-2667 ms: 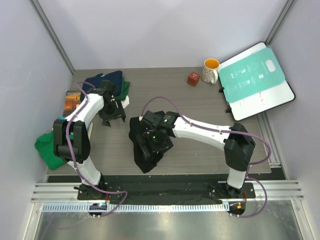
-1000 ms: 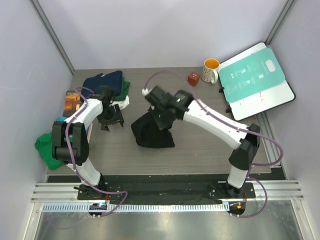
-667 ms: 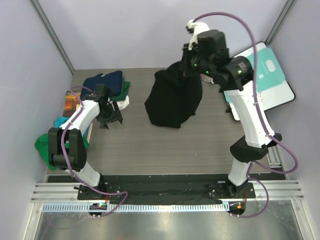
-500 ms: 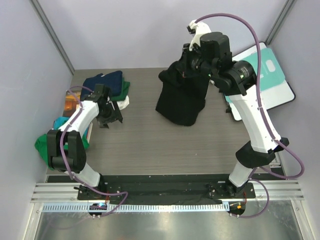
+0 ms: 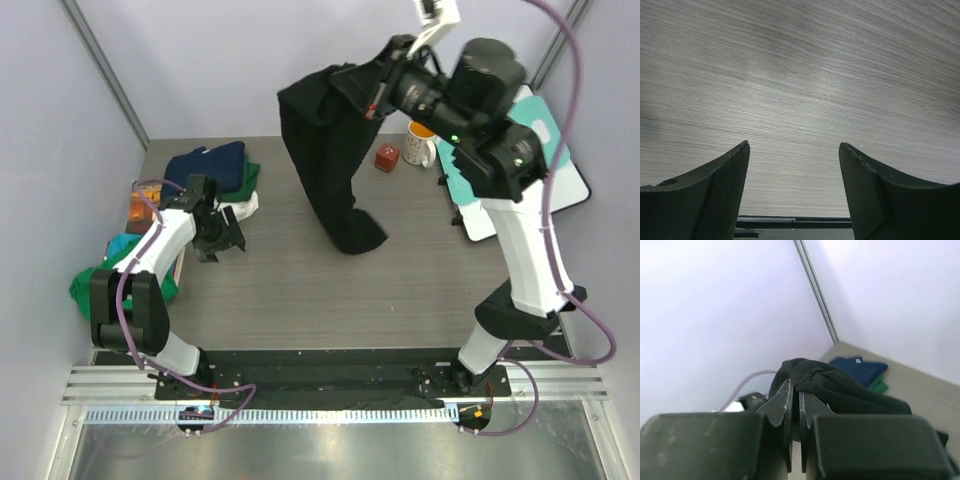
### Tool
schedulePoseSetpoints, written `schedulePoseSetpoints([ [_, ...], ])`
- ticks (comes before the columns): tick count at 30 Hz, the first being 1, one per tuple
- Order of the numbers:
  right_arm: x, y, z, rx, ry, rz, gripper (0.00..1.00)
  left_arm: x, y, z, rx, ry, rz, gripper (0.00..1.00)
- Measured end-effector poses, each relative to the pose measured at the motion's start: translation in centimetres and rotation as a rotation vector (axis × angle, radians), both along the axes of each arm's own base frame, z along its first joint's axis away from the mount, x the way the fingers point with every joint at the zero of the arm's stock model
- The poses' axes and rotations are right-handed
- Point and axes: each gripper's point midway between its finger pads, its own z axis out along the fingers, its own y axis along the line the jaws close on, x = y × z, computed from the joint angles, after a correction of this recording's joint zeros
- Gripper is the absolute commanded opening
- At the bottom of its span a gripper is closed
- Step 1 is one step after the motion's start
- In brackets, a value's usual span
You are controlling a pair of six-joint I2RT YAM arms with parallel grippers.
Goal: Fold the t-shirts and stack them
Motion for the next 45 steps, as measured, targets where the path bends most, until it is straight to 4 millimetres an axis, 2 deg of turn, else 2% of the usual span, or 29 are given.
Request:
schedulePoseSetpoints([
  [1,-1.0,-0.7,1.6,0.04,-0.029,0.008,0.01,-0.2,-0.1,-0.2,-0.004,0.005,0.0,0.72],
  [5,-3.8,-3.7,5.3,0.12,-0.11,-0.01,0.01,-0.1,-0.2,-0.2,-0.013,0.004,-0.001,0.72],
  [8,-4.9,-5.8,7.6,0.168,-0.164,-0.031,0.01,-0.1,-0.3,-0.2,-0.015,0.0,-0.001,0.72],
  [11,-5.2,-6.8,9.0,0.211,-0.192,-0.042,0.01,0.0,-0.3,-0.2,-0.017,-0.003,-0.002,0.72],
  [13,-4.9,-6.8,8.8,0.218,-0.183,-0.045,0.01,0.0,-0.4,-0.2,-0.021,-0.002,-0.003,0.72],
  [16,-3.7,-5.9,7.0,0.203,-0.125,-0.019,0.01,0.1,-0.5,-0.2,-0.025,-0.002,-0.005,0.72],
  [20,-0.9,-3.6,2.1,0.151,0.024,0.014,0.01,0.1,-0.5,-0.2,-0.025,-0.004,-0.005,0.72],
  [23,2.0,-1.8,-1.6,0.098,0.125,0.011,0.01,0.1,-0.5,-0.2,-0.025,-0.004,-0.006,0.72],
  [26,4.3,-0.5,-3.1,0.076,0.163,0.009,0.01,0.2,-0.5,-0.3,-0.025,-0.001,-0.006,0.72],
  [29,5.7,-0.2,-1.9,0.114,0.144,0.031,0.01,0.2,-0.5,-0.5,-0.026,0.003,-0.006,0.72],
  [32,5.8,-1.0,0.3,0.176,0.104,0.046,0.01,0.2,-0.5,-0.6,-0.028,0.007,-0.007,0.72],
  [35,5.2,-2.1,2.8,0.229,0.041,0.059,0.01,0.2,-0.5,-0.6,-0.028,0.007,-0.007,0.73],
  [40,3.3,-3.3,5.6,0.282,-0.023,0.094,0.01,0.3,-0.6,-0.9,-0.031,0.013,-0.007,0.72],
  [42,2.6,-3.4,5.5,0.287,-0.016,0.112,0.01,0.3,-0.7,-1.2,-0.034,0.021,-0.005,0.72],
  [44,2.0,-3.6,3.7,0.263,0.037,0.114,0.01,0.4,-0.8,-1.5,-0.04,0.031,0.0,0.72],
  [45,1.8,-3.7,1.9,0.242,0.086,0.108,0.01,0.4,-0.8,-1.6,-0.041,0.036,0.003,0.72],
])
